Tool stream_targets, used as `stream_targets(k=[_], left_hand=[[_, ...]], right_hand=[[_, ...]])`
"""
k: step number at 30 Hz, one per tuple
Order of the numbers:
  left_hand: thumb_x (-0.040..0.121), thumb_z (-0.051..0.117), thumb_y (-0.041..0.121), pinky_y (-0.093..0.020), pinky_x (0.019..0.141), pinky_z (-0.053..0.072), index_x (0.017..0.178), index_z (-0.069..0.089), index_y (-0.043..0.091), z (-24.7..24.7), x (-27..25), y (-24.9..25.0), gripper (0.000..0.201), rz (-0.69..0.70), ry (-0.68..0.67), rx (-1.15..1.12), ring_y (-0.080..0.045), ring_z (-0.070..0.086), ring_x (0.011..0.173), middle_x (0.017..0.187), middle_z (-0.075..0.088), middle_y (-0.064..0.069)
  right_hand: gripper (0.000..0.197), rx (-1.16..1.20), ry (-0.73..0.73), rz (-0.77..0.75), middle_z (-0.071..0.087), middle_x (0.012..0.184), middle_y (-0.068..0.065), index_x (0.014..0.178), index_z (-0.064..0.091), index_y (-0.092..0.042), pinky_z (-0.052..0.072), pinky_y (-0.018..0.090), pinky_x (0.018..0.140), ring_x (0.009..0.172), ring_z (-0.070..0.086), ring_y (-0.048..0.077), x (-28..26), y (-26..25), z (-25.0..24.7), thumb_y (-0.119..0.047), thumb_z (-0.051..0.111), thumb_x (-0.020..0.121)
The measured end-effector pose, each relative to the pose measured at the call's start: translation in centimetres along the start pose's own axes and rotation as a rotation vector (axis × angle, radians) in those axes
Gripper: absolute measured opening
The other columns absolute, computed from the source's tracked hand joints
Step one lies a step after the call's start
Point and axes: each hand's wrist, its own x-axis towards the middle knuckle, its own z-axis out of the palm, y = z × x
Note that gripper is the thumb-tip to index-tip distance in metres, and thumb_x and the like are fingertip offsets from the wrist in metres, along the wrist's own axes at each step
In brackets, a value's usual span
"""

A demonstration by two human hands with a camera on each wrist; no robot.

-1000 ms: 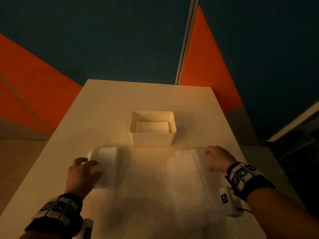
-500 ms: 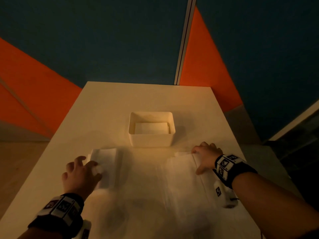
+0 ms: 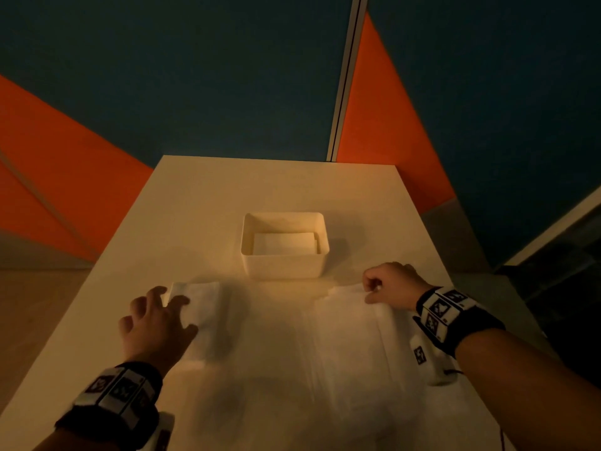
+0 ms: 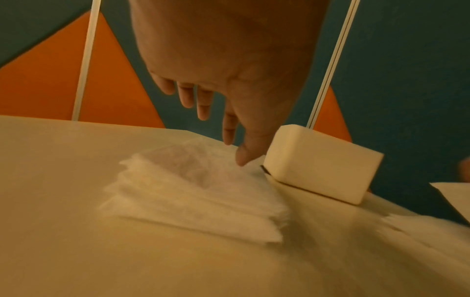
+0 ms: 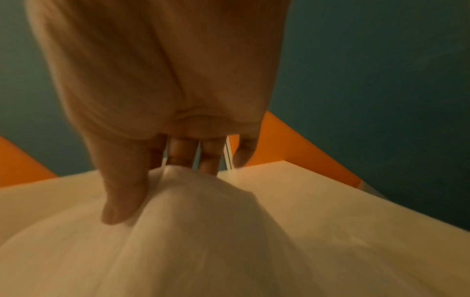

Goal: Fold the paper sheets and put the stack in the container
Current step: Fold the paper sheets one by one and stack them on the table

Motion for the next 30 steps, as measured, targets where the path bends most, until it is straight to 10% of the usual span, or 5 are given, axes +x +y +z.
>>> stream_targets(k=[4, 12, 16, 20, 30], left_hand=[[0.077, 0.063, 0.058, -0.048, 0.105, 0.032, 0.126, 0.051, 0.038, -1.1, -0.1, 2.4, 0.054, 0.157, -0.089, -0.155, -0.028, 0.029, 0.131, 0.144, 0.035, 0.001], [0.053, 0.066, 0.076, -0.017, 0.086, 0.04, 0.109, 0.054, 0.043, -3.5, -1.8, 8.6, 0.066, 0.257, -0.747, -0.992, 0.002, 0.05, 0.109, 0.119, 0.055, 0.021], [0.051, 0.073, 0.063, -0.039, 0.096, 0.046, 0.115, 0.06, 0.029, -4.1, -1.5, 10.0, 0.073, 0.219, -0.697, -1.267, -0.021, 0.061, 0.109, 0.117, 0.067, 0.004], [0.077, 0.075, 0.023, -0.053, 0.087, 0.05, 0.109, 0.065, 0.016, -5.7, -1.2, 10.5, 0.035, 0.189, -0.49, -1.441, -0.038, 0.06, 0.097, 0.107, 0.067, -0.019], [0.084, 0.067, 0.024, -0.041, 0.081, 0.055, 0.108, 0.068, 0.009, -7.5, -0.4, 10.2, 0.028, 0.34, -0.357, -1.406, -0.022, 0.065, 0.094, 0.105, 0.071, -0.009]], right_hand=[[0.021, 0.308, -0.035, -0.11, 0.059, 0.075, -0.003, 0.072, 0.058, -0.025, 0.045, 0.027, 0.072, 0.071, 0.054, 0.009, -1.1, -1.8, -1.7, -0.012, 0.071, 0.081], [0.015, 1.032, 0.273, -0.202, 0.059, 0.066, 0.005, 0.082, 0.054, -0.014, 0.041, 0.016, 0.048, 0.053, 0.053, 0.006, -3.0, -7.0, -2.5, -0.002, 0.058, 0.09], [0.01, 1.197, 0.317, -0.138, 0.057, 0.068, 0.004, 0.086, 0.052, -0.013, 0.035, 0.022, 0.046, 0.053, 0.049, 0.007, -3.0, -7.8, -1.7, -0.007, 0.055, 0.093], [0.006, 1.219, 0.255, -0.093, 0.057, 0.069, 0.004, 0.093, 0.056, -0.013, 0.033, 0.023, 0.048, 0.057, 0.047, 0.011, -3.1, -7.5, -1.3, -0.007, 0.057, 0.092], [0.029, 1.335, 0.025, -0.034, 0.07, 0.086, 0.012, 0.103, 0.067, -0.015, 0.047, 0.031, 0.061, 0.074, 0.063, 0.022, -3.4, -6.6, -0.2, 0.005, 0.06, 0.084]])
